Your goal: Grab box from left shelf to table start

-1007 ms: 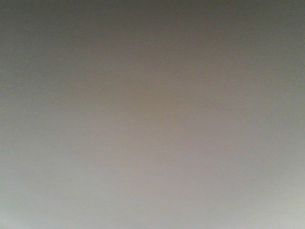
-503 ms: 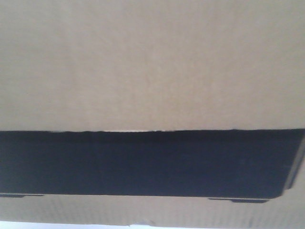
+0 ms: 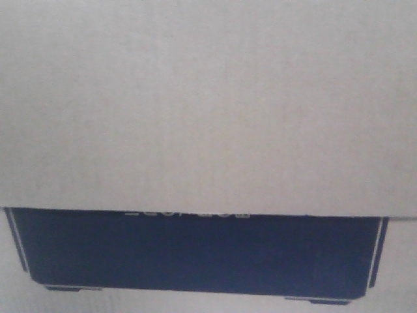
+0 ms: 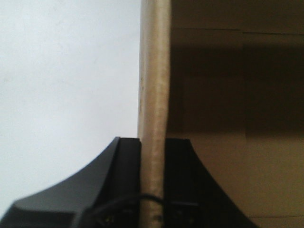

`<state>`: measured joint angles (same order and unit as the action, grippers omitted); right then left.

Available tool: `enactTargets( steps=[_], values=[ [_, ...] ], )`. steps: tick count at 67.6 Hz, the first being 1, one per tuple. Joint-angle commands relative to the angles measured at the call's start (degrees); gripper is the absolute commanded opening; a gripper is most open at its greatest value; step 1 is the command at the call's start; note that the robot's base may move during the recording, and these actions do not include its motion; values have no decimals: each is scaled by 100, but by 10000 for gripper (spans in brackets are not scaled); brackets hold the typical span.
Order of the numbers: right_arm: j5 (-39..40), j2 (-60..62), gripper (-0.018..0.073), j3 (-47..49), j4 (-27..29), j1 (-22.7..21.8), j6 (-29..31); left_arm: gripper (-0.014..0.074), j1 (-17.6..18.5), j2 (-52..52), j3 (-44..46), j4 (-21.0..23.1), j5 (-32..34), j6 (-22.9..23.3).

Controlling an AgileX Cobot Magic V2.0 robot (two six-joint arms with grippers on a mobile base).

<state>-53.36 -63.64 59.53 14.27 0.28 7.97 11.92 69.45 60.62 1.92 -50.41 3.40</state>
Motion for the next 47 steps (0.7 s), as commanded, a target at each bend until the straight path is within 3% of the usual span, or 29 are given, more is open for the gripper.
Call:
enactTargets(
  steps=[1, 7, 11, 19, 26, 47],
  values=[
    [337, -16, 61, 210, 177, 10, 167, 22, 29, 71, 103, -59, 272, 9],
    [315, -42, 90, 210, 177, 10, 167, 211, 29, 94, 103, -11, 266, 9],
    [309, -33, 162, 210, 177, 10, 167, 353, 29, 94, 113, -11, 266, 9],
    [309, -29, 440, 210, 157, 10, 167, 522, 29, 94, 127, -11, 242, 9],
    [294, -27, 645, 210, 157, 10, 147, 527, 29, 84, 139, -11, 219, 9],
    [91, -6, 627, 534, 144, 10, 147, 517, 29, -154, 279, 81, 179, 9]
  ],
)
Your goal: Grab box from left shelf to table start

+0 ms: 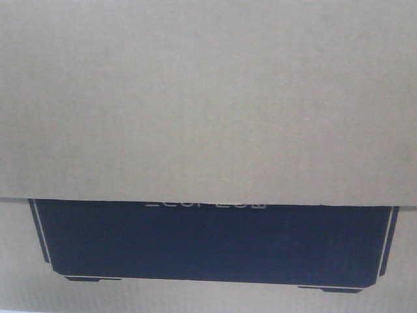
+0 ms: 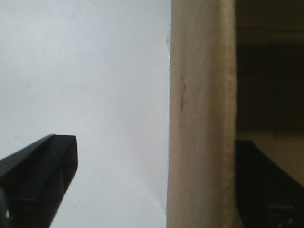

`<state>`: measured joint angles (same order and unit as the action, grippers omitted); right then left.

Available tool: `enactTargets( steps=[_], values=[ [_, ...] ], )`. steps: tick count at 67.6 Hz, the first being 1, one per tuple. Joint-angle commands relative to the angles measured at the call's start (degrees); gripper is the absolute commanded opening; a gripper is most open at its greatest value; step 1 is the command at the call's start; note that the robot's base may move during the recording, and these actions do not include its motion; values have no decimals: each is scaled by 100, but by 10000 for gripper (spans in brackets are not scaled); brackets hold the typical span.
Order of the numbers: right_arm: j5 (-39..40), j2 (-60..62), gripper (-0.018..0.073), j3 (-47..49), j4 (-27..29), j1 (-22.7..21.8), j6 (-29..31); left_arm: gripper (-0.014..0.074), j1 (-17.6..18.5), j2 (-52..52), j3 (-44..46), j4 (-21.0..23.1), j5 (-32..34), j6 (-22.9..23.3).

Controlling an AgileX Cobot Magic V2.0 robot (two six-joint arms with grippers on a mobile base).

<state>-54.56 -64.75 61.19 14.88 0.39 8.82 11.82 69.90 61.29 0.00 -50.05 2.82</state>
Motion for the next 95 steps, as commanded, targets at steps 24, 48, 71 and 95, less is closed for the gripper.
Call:
enactTargets(
  steps=[24, 48, 71, 95],
  values=[
    [-4, 780, 624, 1067, -397, -12, -279, 504, 40, -1338, 910, 282, -5, 67],
    [-143, 2372, 243, 585, -559, -12, -363, 107, 40, -3044, 377, 234, -251, 67],
    [426, 4598, 59, -1673, -579, -12, -363, -99, 40, -5027, -1831, 32, 442, 67],
    [1072, 6579, 59, -2961, -689, -12, -363, -99, 40, -6933, -3507, 0, 1513, 67]
  ],
)
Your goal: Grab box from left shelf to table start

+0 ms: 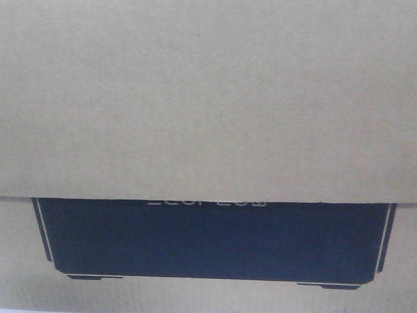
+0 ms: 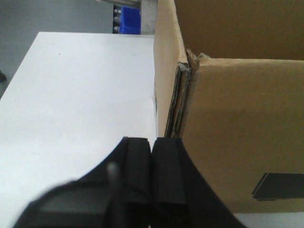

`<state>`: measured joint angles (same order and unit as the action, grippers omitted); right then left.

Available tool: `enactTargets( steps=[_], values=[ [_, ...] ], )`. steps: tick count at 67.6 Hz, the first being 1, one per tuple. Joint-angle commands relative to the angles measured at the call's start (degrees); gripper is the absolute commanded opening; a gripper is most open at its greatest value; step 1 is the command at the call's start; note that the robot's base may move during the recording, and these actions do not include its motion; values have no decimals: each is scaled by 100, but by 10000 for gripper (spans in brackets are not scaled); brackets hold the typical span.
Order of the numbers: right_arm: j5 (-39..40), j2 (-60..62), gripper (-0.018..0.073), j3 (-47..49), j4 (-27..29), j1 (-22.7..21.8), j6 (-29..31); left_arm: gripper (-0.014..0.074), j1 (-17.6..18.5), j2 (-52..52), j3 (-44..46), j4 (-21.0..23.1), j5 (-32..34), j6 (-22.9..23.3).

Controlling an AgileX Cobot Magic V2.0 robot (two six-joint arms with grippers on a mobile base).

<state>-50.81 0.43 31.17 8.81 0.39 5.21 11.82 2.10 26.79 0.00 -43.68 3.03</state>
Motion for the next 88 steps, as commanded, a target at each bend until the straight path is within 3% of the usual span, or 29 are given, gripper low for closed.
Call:
enactTargets(
  steps=[1, 21, 67, 79, 88],
  values=[
    [696, 17, 59, 32, -99, -12, -1, -99, 40, -195, -93, 0, 962, 46],
    [1262, -43, 59, -66, -124, -12, -1, -99, 40, -342, -269, 0, 1116, 46],
    [1250, -43, 58, -66, -124, -12, -1, -99, 40, -342, -434, 0, 1102, 46],
    [1250, -43, 58, -66, -124, -12, -1, -99, -331, -367, -492, 146, 1242, 38],
    [1250, -43, 58, -66, -124, -12, -1, -99, -619, -367, -995, 146, 2026, 25]
  ],
)
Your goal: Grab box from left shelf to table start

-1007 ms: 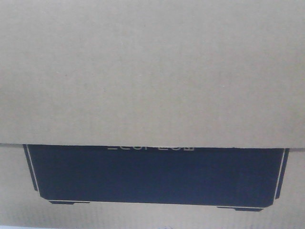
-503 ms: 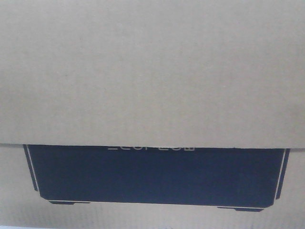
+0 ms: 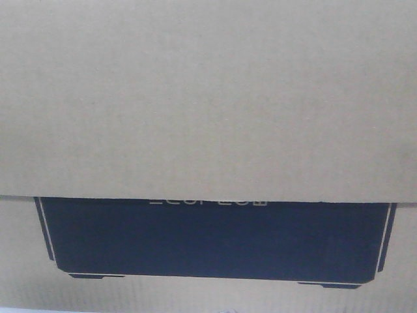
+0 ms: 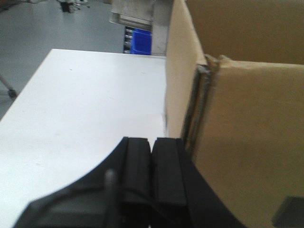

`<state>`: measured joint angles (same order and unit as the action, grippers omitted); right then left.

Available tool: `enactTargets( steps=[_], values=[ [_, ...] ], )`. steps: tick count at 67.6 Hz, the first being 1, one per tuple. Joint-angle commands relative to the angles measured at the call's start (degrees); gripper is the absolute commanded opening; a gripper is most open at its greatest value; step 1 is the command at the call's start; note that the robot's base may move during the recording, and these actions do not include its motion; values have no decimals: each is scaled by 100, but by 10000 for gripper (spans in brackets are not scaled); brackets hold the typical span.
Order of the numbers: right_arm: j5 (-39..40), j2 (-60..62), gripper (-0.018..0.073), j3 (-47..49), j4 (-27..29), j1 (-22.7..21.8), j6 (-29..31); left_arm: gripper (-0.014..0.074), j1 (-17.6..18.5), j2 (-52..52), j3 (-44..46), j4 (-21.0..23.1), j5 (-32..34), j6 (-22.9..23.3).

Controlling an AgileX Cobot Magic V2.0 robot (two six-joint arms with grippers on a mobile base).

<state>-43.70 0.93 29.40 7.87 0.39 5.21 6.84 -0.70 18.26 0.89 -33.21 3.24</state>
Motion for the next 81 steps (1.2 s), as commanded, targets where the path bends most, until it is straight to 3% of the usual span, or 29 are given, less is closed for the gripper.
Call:
enactTargets(
  steps=[1, 8, 19, 23, 81],
  values=[
    [539, -93, 58, 111, -30, -12, -1, -99, -137, -87, -219, 57, 1167, 4],
    [539, -93, 58, 111, -30, -12, -1, -99, -137, -87, -1028, 57, 2336, 4],
    [539, -93, 58, 111, -30, -12, -1, -99, -137, -87, -2009, 57, 3622, 4],
    [539, -93, 58, 111, -30, -12, -1, -99, -137, -87, -1956, 57, 3277, 4],
    [539, -93, 58, 111, -30, -12, -1, -99, -137, -75, -1983, 57, 3321, 4]
  ],
)
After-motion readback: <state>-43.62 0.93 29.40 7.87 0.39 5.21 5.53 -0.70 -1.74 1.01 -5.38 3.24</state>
